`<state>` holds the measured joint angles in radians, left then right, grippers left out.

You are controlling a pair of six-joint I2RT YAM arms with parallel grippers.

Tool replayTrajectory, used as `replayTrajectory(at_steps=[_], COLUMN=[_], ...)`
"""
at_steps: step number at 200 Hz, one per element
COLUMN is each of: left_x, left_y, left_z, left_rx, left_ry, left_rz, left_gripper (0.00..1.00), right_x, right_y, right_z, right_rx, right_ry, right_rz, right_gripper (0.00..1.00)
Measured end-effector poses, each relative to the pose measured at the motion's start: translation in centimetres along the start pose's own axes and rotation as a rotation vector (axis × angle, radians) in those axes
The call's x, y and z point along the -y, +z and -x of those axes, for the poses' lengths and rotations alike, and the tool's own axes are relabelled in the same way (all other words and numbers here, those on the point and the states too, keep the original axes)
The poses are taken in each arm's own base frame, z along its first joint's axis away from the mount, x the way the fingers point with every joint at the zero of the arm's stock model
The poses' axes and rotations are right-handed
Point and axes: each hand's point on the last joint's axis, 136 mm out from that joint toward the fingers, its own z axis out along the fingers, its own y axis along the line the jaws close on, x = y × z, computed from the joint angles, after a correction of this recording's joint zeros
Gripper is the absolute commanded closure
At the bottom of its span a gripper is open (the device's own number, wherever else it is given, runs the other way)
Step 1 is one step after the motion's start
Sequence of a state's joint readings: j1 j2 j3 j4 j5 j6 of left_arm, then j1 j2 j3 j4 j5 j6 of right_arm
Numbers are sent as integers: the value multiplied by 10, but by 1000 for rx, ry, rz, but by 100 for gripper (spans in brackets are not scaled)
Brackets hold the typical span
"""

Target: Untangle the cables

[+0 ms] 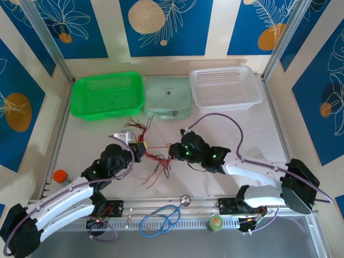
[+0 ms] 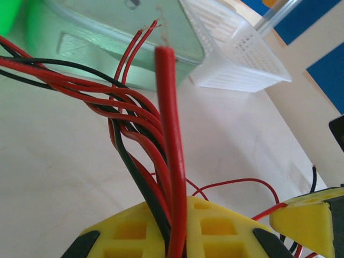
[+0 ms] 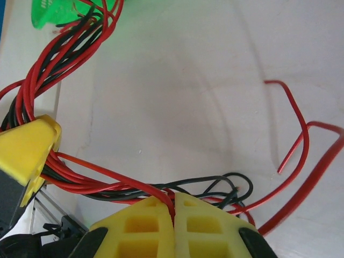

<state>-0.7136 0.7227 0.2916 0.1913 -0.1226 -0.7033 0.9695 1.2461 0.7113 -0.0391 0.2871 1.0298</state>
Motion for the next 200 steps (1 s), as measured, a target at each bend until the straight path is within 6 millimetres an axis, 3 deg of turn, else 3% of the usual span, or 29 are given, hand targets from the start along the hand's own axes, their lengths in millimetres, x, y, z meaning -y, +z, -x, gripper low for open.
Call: replayTrajectory(at_steps=[19, 52, 77, 102, 120, 145, 168, 200], left_x=[-18, -68, -86, -98, -102, -106, -112, -115], left_y=[-5, -16, -21, -22, -22, -21, -17, 4], left_z=[-1, -1, -5, -12, -15, -20, -29, -50], left_rx=[38, 89, 92, 69, 57, 35, -11, -129], left_ry=[-14, -29, -34, -26, -19, -6, 11, 28], left_rz=[64, 282, 373, 430, 450, 474, 502, 516], left_gripper=[80, 63, 53, 52, 50, 32, 23, 22], right_x=[0, 28, 32, 24, 24, 30, 31, 56], right_y=[11, 27, 37, 43, 40, 27, 4, -10], right_z=[0, 0, 0, 3, 7, 13, 23, 17], right_rx=[-6, -2, -12, -10, 3, 31, 96, 133], right_ry=[-11, -27, -47, -62, -65, -58, -8, 76], right_rz=[-15, -139, -178, -176, -188, -225, -225, -265], right_gripper=[100, 100, 100, 100, 100, 100, 100, 100])
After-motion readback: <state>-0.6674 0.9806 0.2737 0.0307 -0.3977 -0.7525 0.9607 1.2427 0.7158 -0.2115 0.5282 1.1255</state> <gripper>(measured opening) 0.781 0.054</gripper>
